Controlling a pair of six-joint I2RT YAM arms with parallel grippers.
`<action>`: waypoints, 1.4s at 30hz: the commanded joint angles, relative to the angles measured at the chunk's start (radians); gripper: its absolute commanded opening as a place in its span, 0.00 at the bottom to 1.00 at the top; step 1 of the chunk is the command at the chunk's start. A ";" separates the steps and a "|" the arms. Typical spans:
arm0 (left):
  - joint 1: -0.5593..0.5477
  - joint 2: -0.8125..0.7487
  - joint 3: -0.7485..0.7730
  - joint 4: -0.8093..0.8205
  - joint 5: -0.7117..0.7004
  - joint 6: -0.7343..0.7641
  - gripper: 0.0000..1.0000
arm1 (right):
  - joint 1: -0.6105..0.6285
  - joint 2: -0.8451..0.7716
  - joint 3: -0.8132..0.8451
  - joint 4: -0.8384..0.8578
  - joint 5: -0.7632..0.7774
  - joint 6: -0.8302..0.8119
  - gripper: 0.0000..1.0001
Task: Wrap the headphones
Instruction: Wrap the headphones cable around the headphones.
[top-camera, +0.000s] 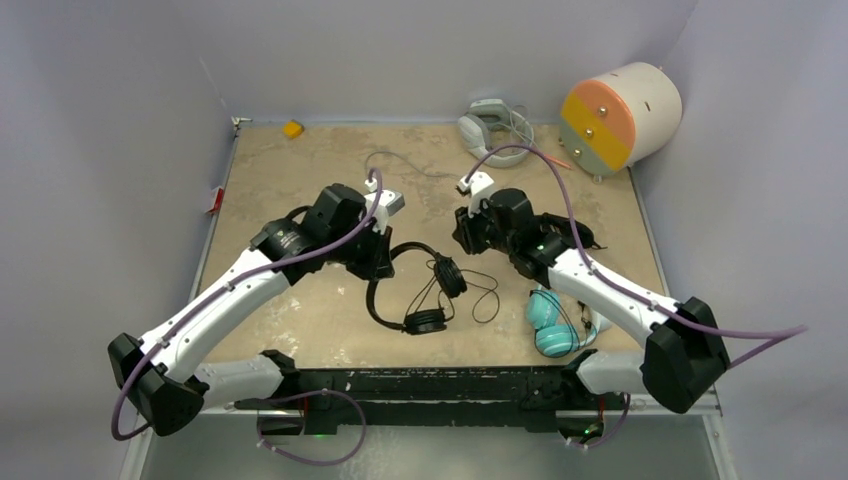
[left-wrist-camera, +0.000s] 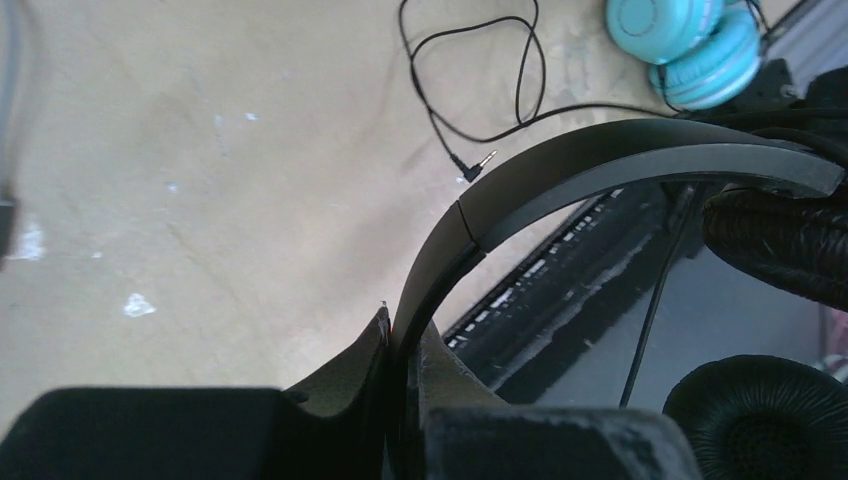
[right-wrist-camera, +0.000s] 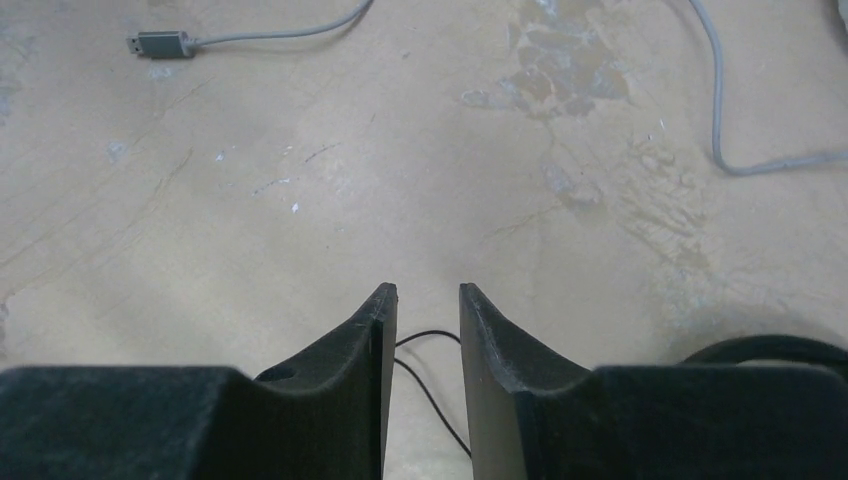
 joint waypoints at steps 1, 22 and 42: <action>0.042 0.018 0.051 0.033 0.204 -0.083 0.00 | -0.054 -0.080 -0.061 0.072 -0.033 0.094 0.33; 0.159 0.095 0.296 -0.084 0.323 -0.109 0.00 | -0.169 -0.293 -0.526 0.791 -0.555 0.215 0.99; 0.164 0.162 0.392 -0.144 0.301 -0.105 0.00 | -0.103 -0.021 -0.429 1.215 -0.745 0.328 0.85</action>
